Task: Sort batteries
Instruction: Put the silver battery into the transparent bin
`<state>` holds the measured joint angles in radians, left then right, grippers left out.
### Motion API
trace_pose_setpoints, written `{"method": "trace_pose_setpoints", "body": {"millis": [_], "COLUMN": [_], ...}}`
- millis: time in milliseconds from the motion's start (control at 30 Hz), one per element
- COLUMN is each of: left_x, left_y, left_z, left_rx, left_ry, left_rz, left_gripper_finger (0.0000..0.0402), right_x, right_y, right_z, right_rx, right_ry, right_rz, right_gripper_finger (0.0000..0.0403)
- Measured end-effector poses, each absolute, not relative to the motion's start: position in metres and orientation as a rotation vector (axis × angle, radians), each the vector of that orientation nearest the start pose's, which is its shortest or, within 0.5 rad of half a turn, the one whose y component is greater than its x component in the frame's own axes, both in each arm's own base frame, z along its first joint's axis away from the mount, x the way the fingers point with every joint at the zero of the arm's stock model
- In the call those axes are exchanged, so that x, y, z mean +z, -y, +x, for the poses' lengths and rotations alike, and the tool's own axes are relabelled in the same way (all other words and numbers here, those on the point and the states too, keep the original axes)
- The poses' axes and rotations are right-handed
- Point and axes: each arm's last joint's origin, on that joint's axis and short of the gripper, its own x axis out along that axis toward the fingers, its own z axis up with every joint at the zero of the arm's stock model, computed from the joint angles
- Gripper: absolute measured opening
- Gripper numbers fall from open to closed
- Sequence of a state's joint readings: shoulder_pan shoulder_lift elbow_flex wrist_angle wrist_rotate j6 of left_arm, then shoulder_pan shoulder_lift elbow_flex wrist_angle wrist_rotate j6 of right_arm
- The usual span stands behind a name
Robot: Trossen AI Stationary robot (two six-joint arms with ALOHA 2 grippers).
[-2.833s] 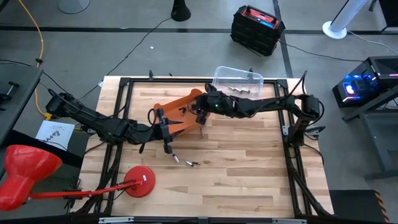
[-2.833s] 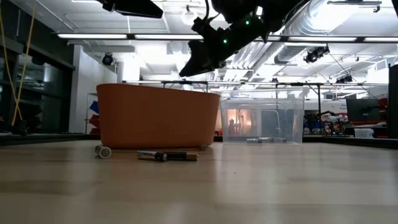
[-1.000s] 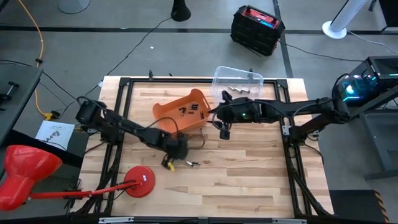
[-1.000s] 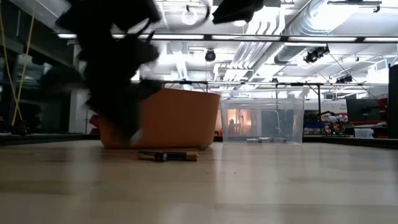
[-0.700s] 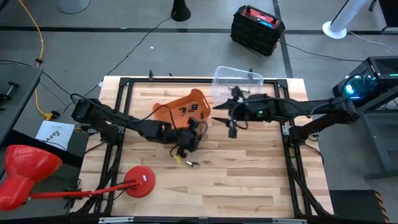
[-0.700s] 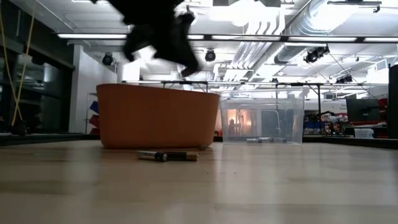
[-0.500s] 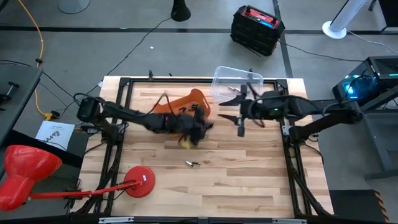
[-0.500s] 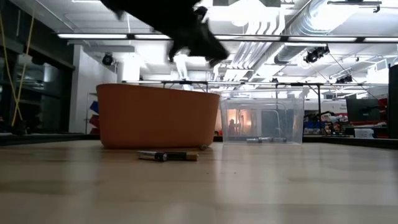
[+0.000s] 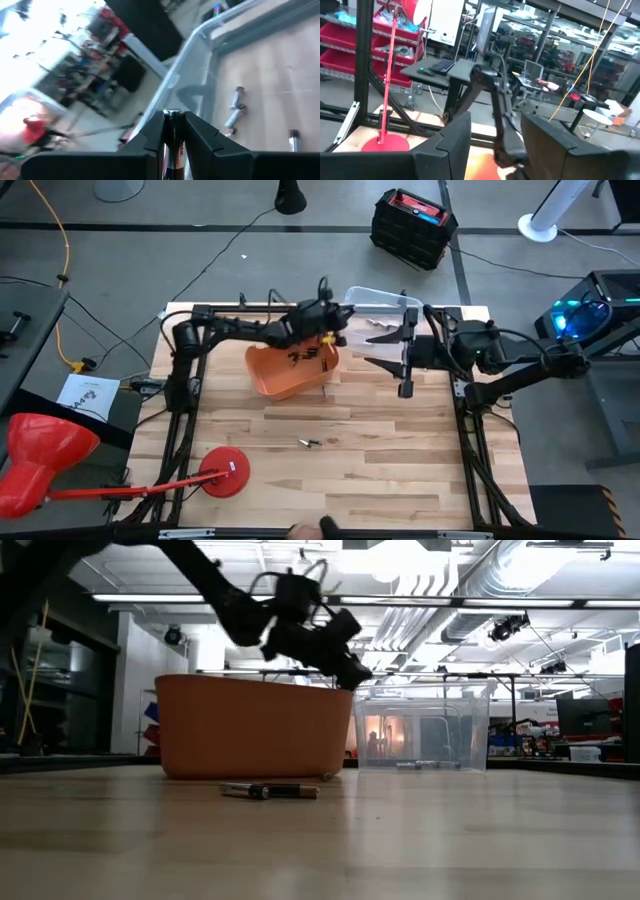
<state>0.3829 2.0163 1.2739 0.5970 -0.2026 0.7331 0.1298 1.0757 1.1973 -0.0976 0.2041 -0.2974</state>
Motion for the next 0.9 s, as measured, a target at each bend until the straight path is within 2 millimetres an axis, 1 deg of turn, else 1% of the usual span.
{"method": "trace_pose_setpoints", "body": {"millis": [67,133,200,333,400,467,600,767,833,900], "left_x": [0.207,0.210,0.213,0.219,0.223,0.232,0.253,0.274,0.285,0.297], "left_y": [-0.181,-0.184,-0.183,-0.178,-0.175,-0.173,-0.165,-0.154,-0.146,-0.135], "left_z": [0.425,0.434,0.441,0.445,0.444,0.443,0.440,0.436,0.428,0.416], "left_rx": [0.444,0.384,0.357,0.327,0.330,0.345,0.358,0.348,0.332,0.303], "left_ry": [-0.381,-0.409,-0.442,-0.519,-0.575,-0.591,-0.560,-0.538,-0.569,-0.625], "left_rz": [0.654,0.612,0.573,0.533,0.534,0.549,0.560,0.567,0.563,0.536], "left_gripper_finger": [0.0046,0.0046,0.0046,0.0053,0.0066,0.0085,0.0123,0.0158,0.0167,0.0172], "right_x": [0.426,0.424,0.423,0.420,0.419,0.417,0.416,0.416,0.416,0.413], "right_y": [-0.024,-0.024,-0.024,-0.024,-0.024,-0.024,-0.024,-0.024,-0.024,-0.024], "right_z": [0.227,0.227,0.228,0.228,0.228,0.228,0.228,0.228,0.228,0.228], "right_rx": [-0.076,-0.074,-0.074,-0.072,-0.072,-0.072,-0.071,-0.072,-0.071,-0.068], "right_ry": [0.001,-0.015,-0.027,-0.054,-0.067,-0.081,-0.092,-0.088,-0.093,-0.119], "right_rz": [-0.295,-0.298,-0.296,-0.295,-0.288,-0.278,-0.277,-0.276,-0.277,-0.282], "right_gripper_finger": [0.0167,0.0167,0.0167,0.0167,0.0167,0.0167,0.0167,0.0167,0.0167,0.0167]}}
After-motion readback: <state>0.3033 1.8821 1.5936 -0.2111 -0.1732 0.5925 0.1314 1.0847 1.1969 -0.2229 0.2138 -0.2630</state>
